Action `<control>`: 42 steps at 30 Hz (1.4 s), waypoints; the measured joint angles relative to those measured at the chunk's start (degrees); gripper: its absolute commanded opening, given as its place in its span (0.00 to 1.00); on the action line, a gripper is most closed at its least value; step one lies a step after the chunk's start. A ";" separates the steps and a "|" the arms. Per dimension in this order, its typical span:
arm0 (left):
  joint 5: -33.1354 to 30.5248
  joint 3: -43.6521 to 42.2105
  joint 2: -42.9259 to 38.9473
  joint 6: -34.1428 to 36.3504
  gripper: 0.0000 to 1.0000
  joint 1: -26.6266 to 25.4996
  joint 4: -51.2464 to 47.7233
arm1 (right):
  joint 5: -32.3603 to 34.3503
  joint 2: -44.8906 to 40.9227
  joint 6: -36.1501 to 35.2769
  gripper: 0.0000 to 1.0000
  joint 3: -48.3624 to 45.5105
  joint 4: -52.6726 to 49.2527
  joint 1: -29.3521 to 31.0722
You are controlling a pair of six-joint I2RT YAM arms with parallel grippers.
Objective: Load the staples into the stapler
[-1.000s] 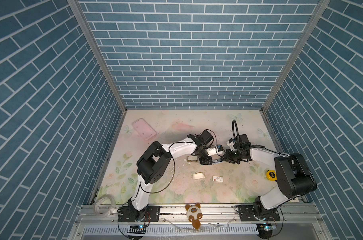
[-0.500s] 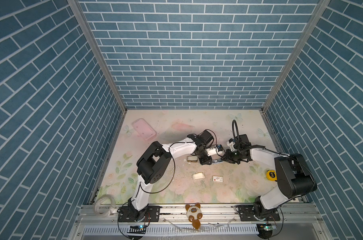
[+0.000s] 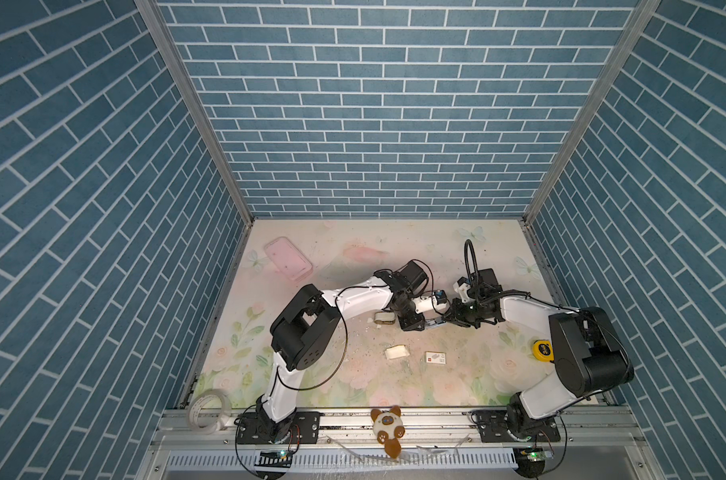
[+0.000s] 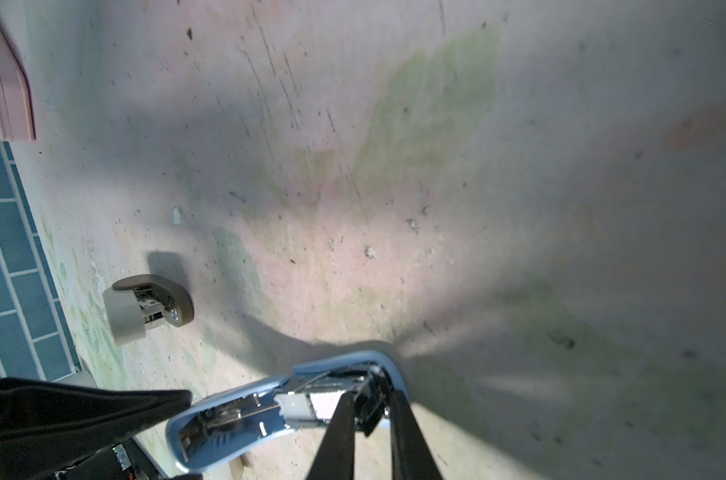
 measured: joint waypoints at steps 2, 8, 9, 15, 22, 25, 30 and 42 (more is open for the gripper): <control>-0.07 0.00 0.00 0.24 0.40 0.00 0.00 | -0.02 0.00 0.00 0.17 0.00 0.00 0.00; 0.00 -0.09 0.00 0.74 0.44 0.00 -0.02 | -0.04 0.00 0.00 0.17 0.00 0.00 0.00; 0.00 -0.20 0.00 0.74 0.44 0.00 0.00 | -0.04 0.00 0.00 0.17 0.00 0.00 0.00; -0.07 -0.79 0.00 0.72 0.44 0.00 0.00 | -0.07 0.00 0.00 0.17 0.00 0.00 0.00; -0.07 -1.55 0.00 0.72 0.42 0.00 0.02 | -0.07 0.00 0.04 0.17 -0.02 0.02 0.00; -0.13 -1.92 0.00 0.76 0.44 0.00 0.59 | -0.35 0.00 0.50 0.17 -0.31 0.42 0.00; -0.90 -3.45 0.00 0.68 0.45 0.00 1.53 | -0.92 -0.02 1.09 0.16 -0.55 0.81 0.00; -0.83 -3.50 0.00 -0.28 0.30 -0.04 3.23 | -0.96 -0.02 1.09 0.16 -0.55 0.79 0.00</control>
